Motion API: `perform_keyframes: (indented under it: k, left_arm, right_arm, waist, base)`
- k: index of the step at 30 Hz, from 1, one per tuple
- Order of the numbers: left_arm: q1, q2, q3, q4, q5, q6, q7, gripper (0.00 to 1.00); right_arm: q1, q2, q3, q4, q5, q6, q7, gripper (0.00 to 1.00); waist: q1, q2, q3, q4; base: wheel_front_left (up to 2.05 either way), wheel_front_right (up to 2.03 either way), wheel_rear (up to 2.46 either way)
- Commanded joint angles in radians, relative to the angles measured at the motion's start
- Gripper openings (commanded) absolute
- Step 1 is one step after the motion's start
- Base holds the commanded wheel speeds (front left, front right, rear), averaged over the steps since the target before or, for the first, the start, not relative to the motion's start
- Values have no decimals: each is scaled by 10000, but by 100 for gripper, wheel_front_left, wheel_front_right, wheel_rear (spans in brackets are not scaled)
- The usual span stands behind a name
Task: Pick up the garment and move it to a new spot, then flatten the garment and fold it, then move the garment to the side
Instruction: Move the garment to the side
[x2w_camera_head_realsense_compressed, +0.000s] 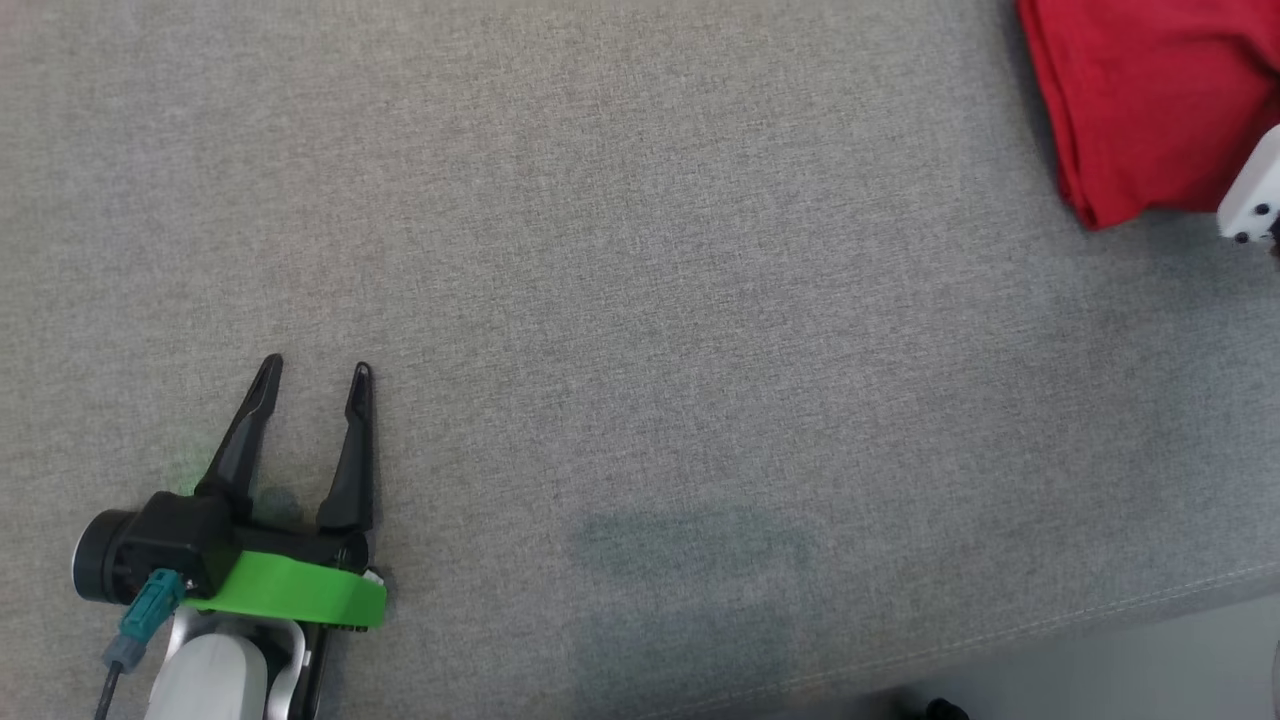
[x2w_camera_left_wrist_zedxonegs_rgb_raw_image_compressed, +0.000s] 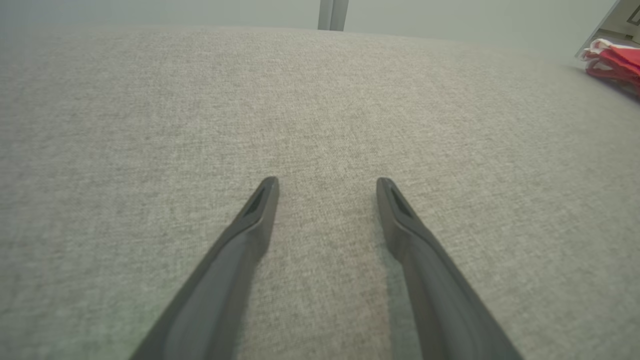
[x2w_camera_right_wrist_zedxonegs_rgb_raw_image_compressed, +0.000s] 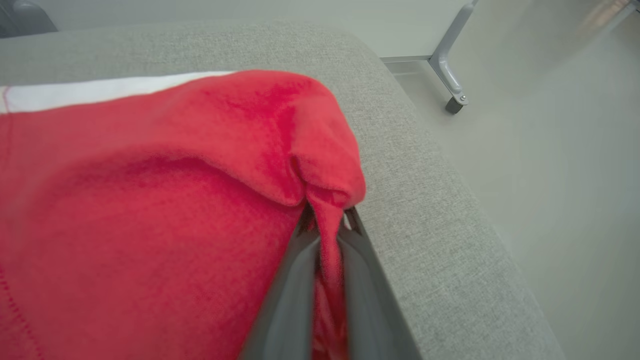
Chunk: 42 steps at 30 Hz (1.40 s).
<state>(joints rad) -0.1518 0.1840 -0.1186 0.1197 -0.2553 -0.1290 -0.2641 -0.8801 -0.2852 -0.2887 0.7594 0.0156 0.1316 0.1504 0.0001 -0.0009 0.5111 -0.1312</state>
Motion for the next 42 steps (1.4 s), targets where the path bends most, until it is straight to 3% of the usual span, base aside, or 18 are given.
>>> perform_keyframes:
  k: [1,7,8,9,10,14,21,25,31,34,42]
  left_arm:
    - [84,94,42,27,-56,-30,-1,100]
    - [105,62,181,186,-71,-6,15,100]
    - [89,46,200,185,-66,-6,15,100]
    - [83,-2,217,184,-59,-6,16,100]
    - [92,-44,234,188,-53,-6,16,100]
    - [236,-264,271,261,-47,-6,14,100]
    - [649,-727,469,425,-83,-8,2,100]
    - [1189,-1013,786,631,-24,-8,-1,100]
    - [2239,-1258,1206,784,226,4,-3,100]
    - [2424,-1284,1363,820,338,7,-3,100]
    - [2485,-1314,1675,810,465,2,-3,100]
  right_arm:
    - [-183,-147,-117,56,-223,-18,-88,0]
    - [-608,-684,-720,210,-1453,-18,-584,0]
    - [-643,-697,-905,234,-1640,-18,-679,39]
    - [-621,-697,-1036,284,-1888,-18,-731,95]
    - [-581,-705,-1171,347,-2065,-18,-717,100]
    - [-347,-774,-1808,182,-2866,-18,-1239,100]
    - [622,88,-2509,-975,-3168,-18,-3378,100]
    - [1759,888,-1825,-1988,-2497,-18,-3989,100]
    - [5314,2002,88,-4522,-1132,-18,-4148,100]
    - [6764,2197,745,-5444,-688,-18,-4154,100]
    - [9004,2323,1550,-6215,-337,-18,-4158,100]
  waist:
    - [-1,9,330,-108]
    - [-1,9,335,163]
    - [-1,9,326,188]
    - [-1,9,307,210]
    - [-1,9,280,227]
    - [-1,9,-34,306]
    - [-1,9,-1287,574]
    - [-1,9,-2338,753]
    - [-1,9,-4179,1384]
    - [-1,9,-4530,1685]
    - [-1,9,-5025,2130]
  base:
    - [0,0,0]
    - [0,0,0]
    - [0,0,0]
    - [0,0,0]
    - [0,0,0]
    - [0,0,0]
    - [0,0,0]
    - [0,0,0]
    - [0,0,0]
    - [0,0,0]
    - [0,0,0]
